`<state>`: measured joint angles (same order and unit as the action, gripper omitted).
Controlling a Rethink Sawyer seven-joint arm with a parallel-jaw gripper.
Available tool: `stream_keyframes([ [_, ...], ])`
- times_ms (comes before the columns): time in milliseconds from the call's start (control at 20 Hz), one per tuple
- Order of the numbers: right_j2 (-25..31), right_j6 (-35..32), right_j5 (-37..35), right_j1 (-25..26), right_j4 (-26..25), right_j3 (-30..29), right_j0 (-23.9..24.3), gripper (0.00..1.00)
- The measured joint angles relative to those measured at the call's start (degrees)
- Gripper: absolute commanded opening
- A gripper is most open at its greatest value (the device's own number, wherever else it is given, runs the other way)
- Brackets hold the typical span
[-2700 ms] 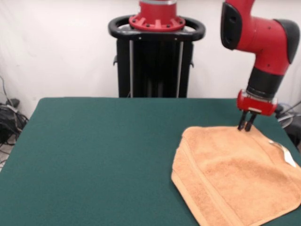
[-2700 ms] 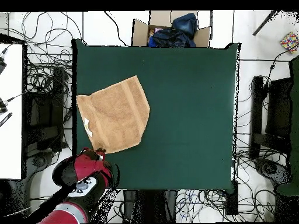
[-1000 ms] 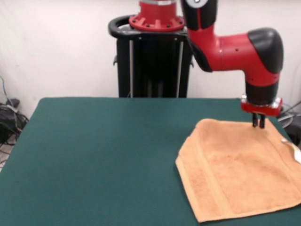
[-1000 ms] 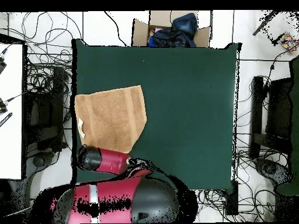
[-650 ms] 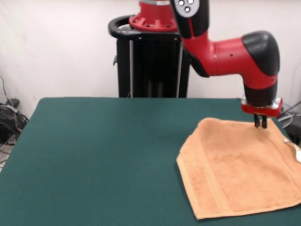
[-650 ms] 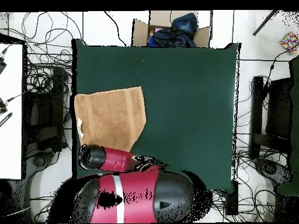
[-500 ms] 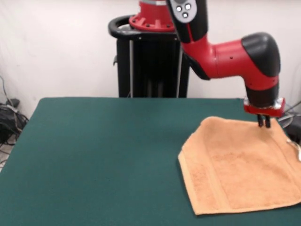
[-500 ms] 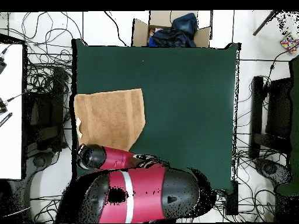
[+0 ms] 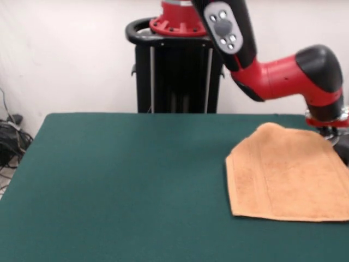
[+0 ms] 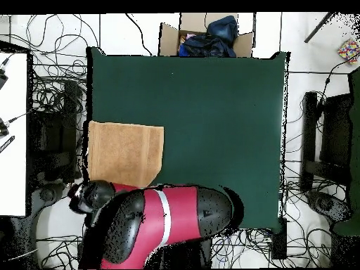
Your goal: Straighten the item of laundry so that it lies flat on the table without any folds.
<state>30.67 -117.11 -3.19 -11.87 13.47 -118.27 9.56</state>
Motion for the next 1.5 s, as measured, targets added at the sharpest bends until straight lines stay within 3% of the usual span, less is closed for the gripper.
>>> stream_keyframes([
  [350, 4.59, 0.0, 0.21, 9.79, -1.64, -0.17, -4.91, 0.0],
  [400, 4.89, 0.0, 1.26, 10.88, -2.36, -0.64, -6.65, 1.0],
  [650, 4.57, 0.0, 3.02, 9.45, -2.34, -2.05, -9.27, 1.0],
  [800, 2.73, -0.01, 4.03, 5.1, -0.85, -3.5, -13.18, 1.0],
  [850, 0.61, -0.01, 4.06, 1.37, 1.22, -4.25, -16.39, 1.0],
  [1050, -3.62, -0.06, 4.06, -3.95, 4.99, -4.82, -21.74, 1.0],
  [1250, -14.39, -0.06, 4.04, -12.5, 13.68, -4.86, -34.24, 1.0],
  [1500, -20.38, -0.06, 4.02, -17.31, 17.74, -4.87, -40.88, 1.0],
])
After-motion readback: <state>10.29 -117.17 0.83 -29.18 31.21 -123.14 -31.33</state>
